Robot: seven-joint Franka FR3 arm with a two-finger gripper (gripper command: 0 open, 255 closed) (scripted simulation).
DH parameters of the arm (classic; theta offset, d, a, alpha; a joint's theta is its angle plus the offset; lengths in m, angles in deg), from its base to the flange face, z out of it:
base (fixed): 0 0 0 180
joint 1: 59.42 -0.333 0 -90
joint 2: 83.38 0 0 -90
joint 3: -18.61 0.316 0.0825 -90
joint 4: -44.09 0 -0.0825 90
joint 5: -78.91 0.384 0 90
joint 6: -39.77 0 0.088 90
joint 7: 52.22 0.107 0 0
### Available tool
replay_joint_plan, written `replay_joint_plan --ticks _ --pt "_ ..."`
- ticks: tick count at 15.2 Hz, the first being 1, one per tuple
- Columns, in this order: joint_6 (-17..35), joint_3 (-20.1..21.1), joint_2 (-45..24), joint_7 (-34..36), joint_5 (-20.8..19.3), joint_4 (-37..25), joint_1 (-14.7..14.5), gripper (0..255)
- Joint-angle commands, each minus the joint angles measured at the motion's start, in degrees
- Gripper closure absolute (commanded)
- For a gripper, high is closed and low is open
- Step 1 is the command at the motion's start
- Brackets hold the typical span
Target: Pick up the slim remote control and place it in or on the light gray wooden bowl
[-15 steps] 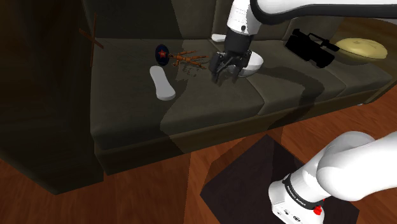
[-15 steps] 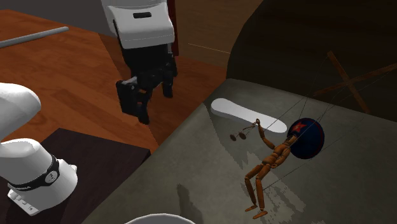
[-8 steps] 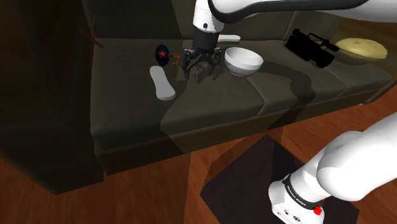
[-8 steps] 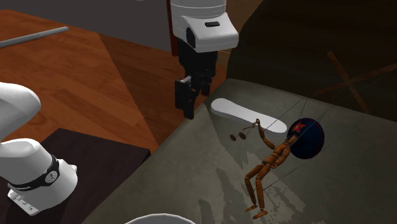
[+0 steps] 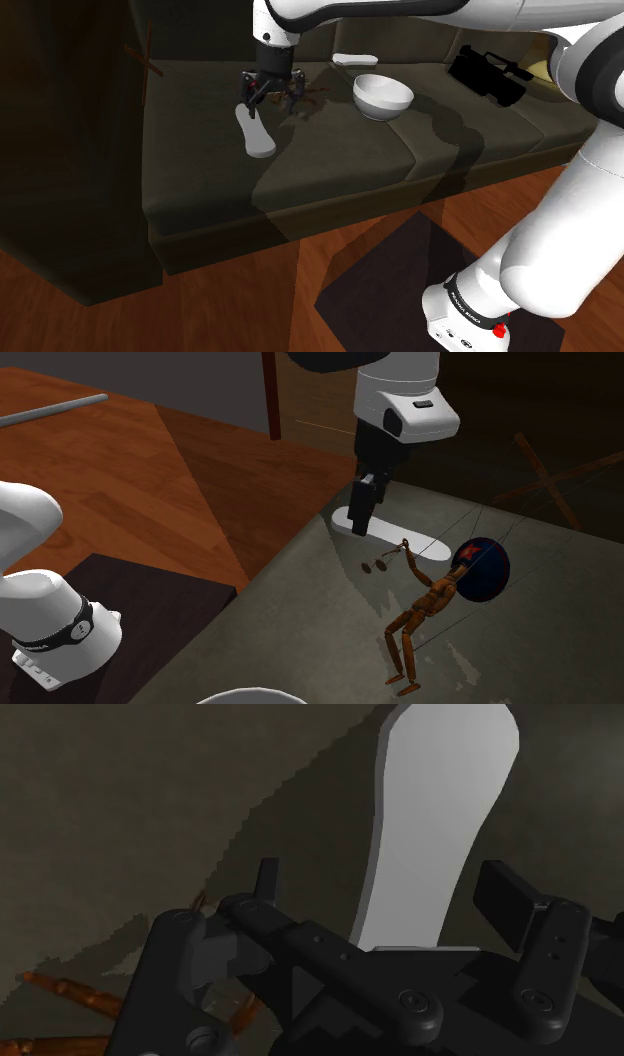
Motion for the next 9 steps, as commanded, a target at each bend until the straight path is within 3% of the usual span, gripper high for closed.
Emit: replay_joint_plan --ticks 1,3,9 --pt "-1.59 0.16 -6.03 2.13 -2.01 -7.24 -1.52 0" --pt "-2.91 -0.03 -9.86 3.2 -3.15 -12.18 -2.75 0" --pt "1.64 -0.19 -10.0 3.35 -3.25 -7.75 -2.57 0"
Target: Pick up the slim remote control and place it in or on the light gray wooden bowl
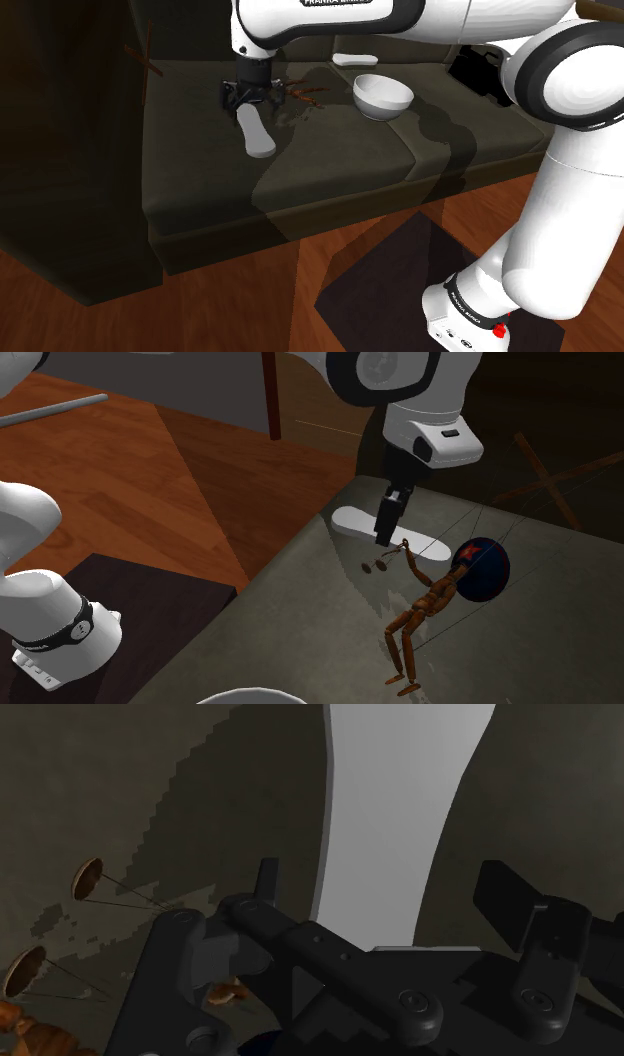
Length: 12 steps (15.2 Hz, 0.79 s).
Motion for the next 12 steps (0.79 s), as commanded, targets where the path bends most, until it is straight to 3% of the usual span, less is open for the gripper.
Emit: replay_joint_plan --ticks 1,9,10,12 --pt "2.02 -0.04 -0.23 0.19 -0.12 1.79 -0.01 0" --pt "2.01 -0.04 -0.23 0.18 -0.12 1.77 -0.01 0" --pt "2.01 -0.04 -0.23 0.18 -0.12 1.77 -0.01 255" --pt "2.02 -0.04 -0.22 0.18 -0.11 1.8 0.0 255"
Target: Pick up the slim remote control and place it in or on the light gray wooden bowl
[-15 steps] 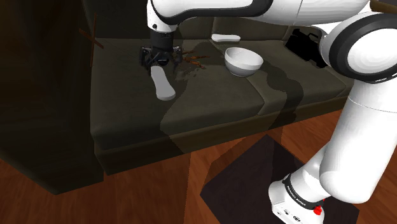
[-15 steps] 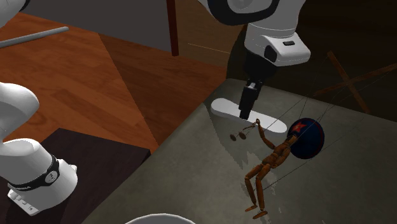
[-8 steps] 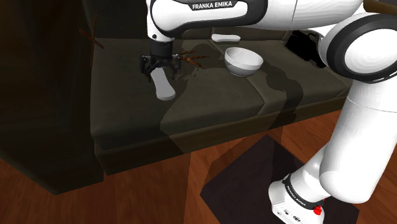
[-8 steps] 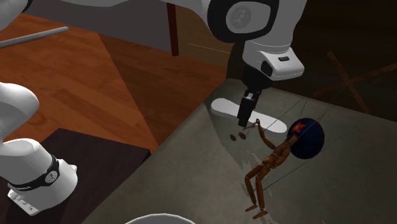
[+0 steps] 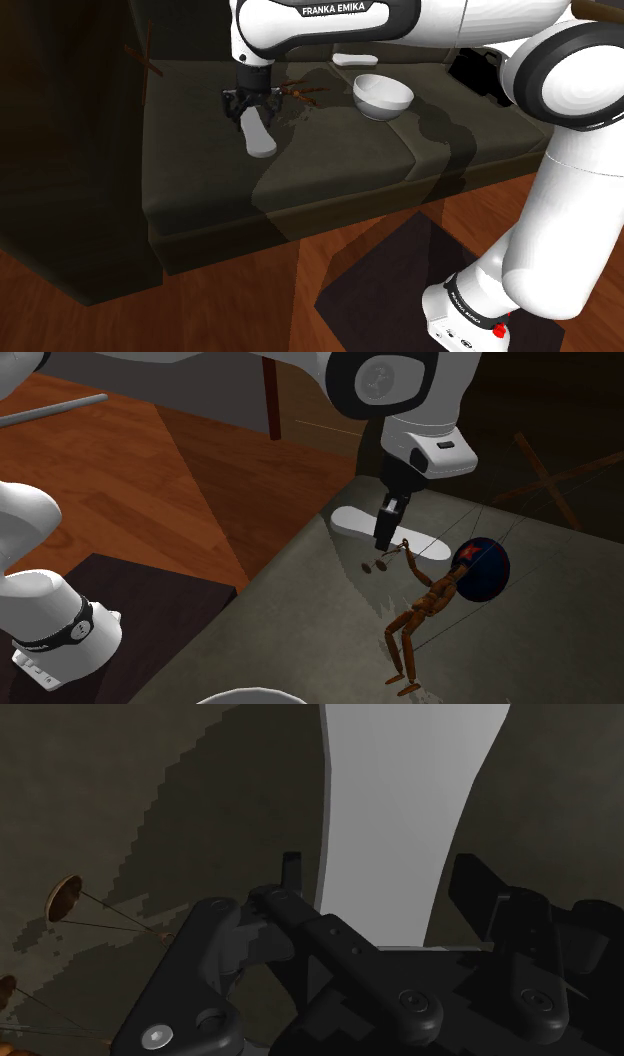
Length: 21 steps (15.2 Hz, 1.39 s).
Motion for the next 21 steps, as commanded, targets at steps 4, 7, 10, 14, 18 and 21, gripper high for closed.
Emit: replay_joint_plan --ticks 4,7,10,14,18,21 --pt "0.0 0.0 0.0 0.0 0.0 0.01 0.0 255" --pt "0.01 0.0 -0.01 0.0 -0.01 0.0 0.0 255" --pt "-2.19 0.07 0.24 -0.06 0.11 -1.97 -0.08 255" --pt "-5.2 0.16 0.38 -0.12 0.2 -4.87 -0.25 255" --pt "-8.34 0.23 0.26 -0.14 0.2 -8.13 -0.5 255" --pt "-10.79 0.27 -0.01 -0.13 0.13 -10.85 -0.74 255"
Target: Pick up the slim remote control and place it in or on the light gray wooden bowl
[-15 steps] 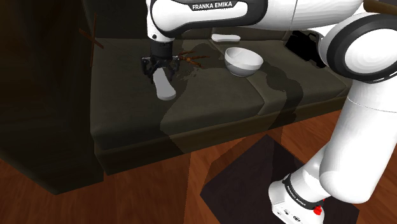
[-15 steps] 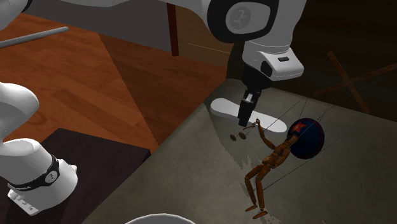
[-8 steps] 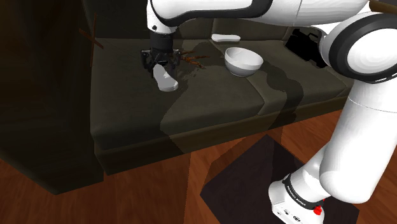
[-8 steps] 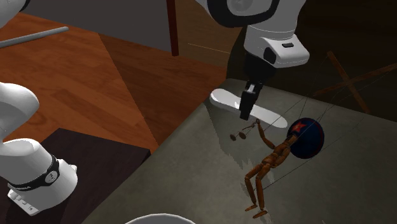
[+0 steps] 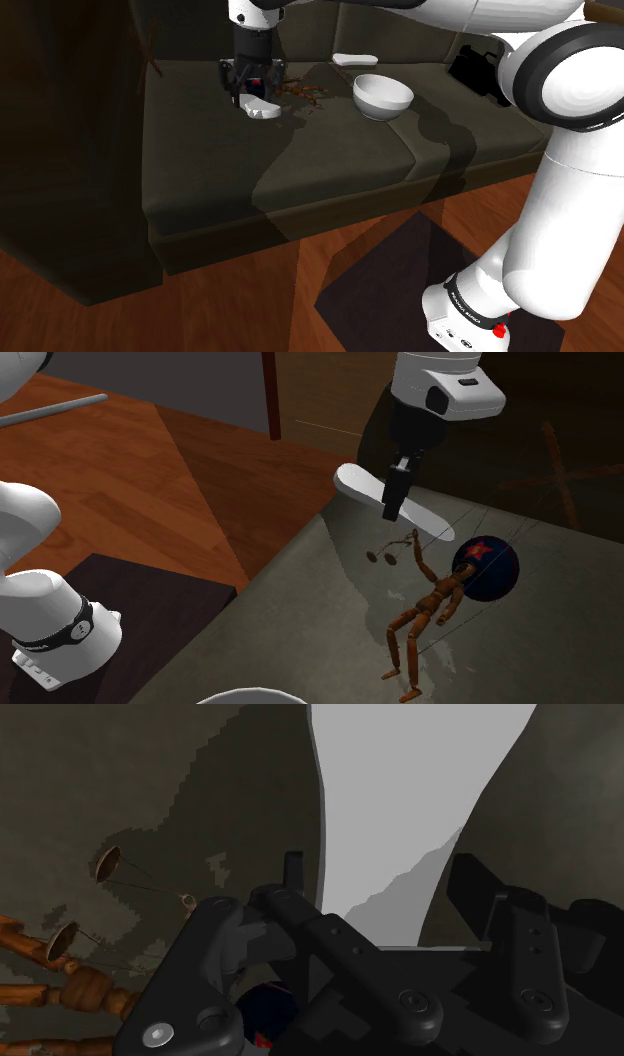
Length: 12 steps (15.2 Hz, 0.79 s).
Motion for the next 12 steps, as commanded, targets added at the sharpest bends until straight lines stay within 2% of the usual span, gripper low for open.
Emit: replay_joint_plan --ticks 1,12 --pt "-1.61 0.05 0.17 -0.08 0.06 -1.5 -0.06 255" --pt "-11.91 0.08 -2.93 0.11 -0.92 -14.87 -1.78 255"
